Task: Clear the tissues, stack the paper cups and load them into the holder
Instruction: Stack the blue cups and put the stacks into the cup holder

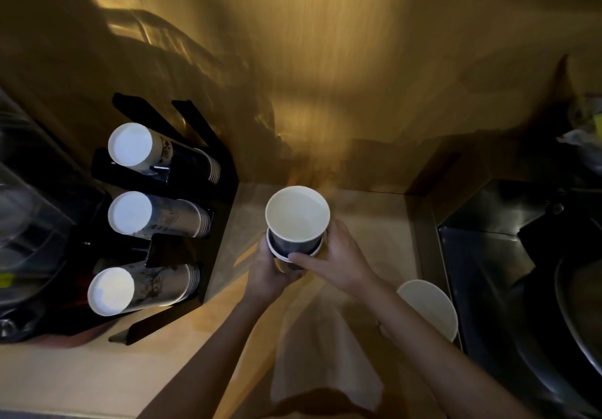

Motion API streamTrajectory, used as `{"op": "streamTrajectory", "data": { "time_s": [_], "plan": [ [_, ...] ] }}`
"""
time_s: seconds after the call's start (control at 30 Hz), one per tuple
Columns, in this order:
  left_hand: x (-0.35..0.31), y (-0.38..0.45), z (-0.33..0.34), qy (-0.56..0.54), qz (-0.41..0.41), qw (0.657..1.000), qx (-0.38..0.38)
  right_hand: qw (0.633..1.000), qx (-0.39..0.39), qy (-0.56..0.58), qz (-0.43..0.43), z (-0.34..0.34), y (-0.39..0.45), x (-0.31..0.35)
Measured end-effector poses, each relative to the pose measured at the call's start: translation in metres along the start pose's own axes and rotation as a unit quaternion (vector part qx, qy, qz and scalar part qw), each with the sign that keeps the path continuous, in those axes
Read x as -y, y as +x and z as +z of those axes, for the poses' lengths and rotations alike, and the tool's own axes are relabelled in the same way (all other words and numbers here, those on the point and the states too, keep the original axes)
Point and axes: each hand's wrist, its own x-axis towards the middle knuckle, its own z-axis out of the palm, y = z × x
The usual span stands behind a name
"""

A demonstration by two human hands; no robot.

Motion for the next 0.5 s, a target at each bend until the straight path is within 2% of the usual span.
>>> {"op": "streamTrajectory", "data": {
  "time_s": [0.23,0.5],
  "plan": [
    [0.002,0.001,-0.001,0.005,-0.009,1.0,-0.002,0.998,0.038,-0.05,0.026,-0.001,0.0,-0.006],
    [0.0,0.001,-0.001,0.013,-0.021,1.0,0.003,0.97,0.073,-0.229,-0.041,-0.01,0.005,-0.001]
  ]
}}
